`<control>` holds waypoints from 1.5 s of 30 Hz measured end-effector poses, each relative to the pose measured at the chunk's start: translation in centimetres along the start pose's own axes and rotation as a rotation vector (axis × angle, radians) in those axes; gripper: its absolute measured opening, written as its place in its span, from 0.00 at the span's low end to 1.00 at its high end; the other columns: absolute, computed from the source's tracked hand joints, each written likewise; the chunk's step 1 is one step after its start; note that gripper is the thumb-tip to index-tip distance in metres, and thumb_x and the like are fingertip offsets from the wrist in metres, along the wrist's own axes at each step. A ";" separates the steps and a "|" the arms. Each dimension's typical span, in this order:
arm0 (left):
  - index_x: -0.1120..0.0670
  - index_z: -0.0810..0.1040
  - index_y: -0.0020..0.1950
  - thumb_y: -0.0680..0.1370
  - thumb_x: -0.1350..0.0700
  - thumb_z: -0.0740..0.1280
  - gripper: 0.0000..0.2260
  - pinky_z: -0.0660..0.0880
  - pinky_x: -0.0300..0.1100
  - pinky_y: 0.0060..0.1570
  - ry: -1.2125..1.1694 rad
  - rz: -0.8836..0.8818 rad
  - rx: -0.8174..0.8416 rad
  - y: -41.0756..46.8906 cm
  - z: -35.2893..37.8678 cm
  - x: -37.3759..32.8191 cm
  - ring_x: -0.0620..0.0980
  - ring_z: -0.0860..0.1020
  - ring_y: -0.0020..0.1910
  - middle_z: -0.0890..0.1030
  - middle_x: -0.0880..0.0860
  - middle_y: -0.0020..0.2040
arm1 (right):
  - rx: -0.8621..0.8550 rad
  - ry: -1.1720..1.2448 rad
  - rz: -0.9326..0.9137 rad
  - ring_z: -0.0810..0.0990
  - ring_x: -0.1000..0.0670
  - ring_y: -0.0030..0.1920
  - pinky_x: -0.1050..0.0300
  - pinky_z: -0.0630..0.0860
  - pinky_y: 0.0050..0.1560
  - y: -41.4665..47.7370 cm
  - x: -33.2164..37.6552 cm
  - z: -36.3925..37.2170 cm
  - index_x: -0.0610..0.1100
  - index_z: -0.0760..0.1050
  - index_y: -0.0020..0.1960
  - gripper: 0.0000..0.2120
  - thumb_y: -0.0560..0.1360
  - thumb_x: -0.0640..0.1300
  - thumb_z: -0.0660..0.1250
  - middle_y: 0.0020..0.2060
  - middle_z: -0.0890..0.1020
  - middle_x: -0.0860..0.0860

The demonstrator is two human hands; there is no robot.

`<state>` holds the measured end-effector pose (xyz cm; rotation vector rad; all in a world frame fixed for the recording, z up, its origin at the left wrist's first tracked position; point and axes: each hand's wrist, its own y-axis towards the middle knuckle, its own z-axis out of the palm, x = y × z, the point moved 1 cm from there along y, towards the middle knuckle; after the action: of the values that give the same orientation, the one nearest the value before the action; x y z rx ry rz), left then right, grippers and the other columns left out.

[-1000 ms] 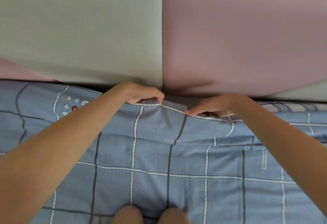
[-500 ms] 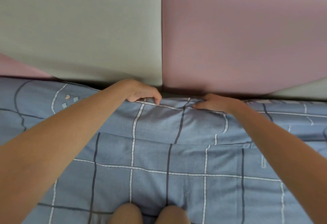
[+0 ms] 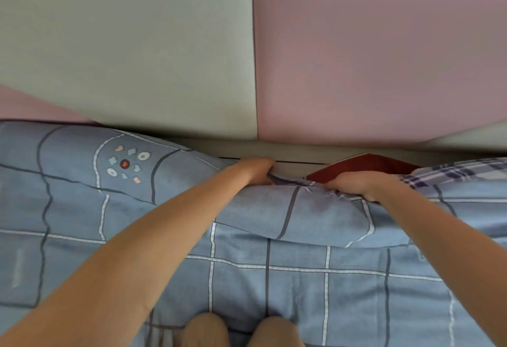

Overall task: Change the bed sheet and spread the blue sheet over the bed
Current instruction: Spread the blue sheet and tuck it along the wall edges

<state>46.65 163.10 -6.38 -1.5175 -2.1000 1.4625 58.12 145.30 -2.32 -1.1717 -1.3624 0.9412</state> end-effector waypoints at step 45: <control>0.51 0.71 0.59 0.66 0.52 0.69 0.22 0.75 0.49 0.50 0.331 0.355 -0.109 -11.0 2.8 -1.4 0.56 0.78 0.43 0.80 0.53 0.45 | -0.264 -1.300 -0.492 0.62 0.42 0.69 0.45 0.62 0.65 5.6 8.2 6.2 0.46 0.59 0.72 0.25 0.77 0.40 0.60 0.69 0.61 0.42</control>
<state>38.68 160.24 1.24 -2.0941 -1.8081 1.0994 53.13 154.87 -6.74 -0.2169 -2.6973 1.2000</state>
